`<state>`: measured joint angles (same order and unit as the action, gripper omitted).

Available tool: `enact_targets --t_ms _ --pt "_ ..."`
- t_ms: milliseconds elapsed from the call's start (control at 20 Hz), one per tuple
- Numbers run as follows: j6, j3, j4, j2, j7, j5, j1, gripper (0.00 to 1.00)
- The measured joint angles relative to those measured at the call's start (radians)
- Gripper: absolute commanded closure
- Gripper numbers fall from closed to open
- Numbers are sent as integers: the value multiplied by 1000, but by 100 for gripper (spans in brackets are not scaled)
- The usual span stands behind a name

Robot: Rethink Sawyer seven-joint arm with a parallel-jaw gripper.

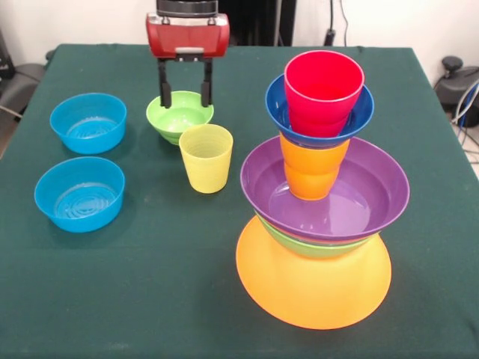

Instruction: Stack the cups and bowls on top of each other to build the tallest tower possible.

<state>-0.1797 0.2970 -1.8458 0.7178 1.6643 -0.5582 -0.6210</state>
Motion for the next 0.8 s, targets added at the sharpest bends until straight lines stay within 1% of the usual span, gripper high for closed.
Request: enact_targets --t_ms 100,450,650,800 --pt "2 -13 0 -4 2 0 13 0" --pt "2 -110 -2 -29 20 4 84 0" --pt "3 -145 -8 -39 32 14 93 0" --pt "11 -189 -19 -57 56 17 97 0"
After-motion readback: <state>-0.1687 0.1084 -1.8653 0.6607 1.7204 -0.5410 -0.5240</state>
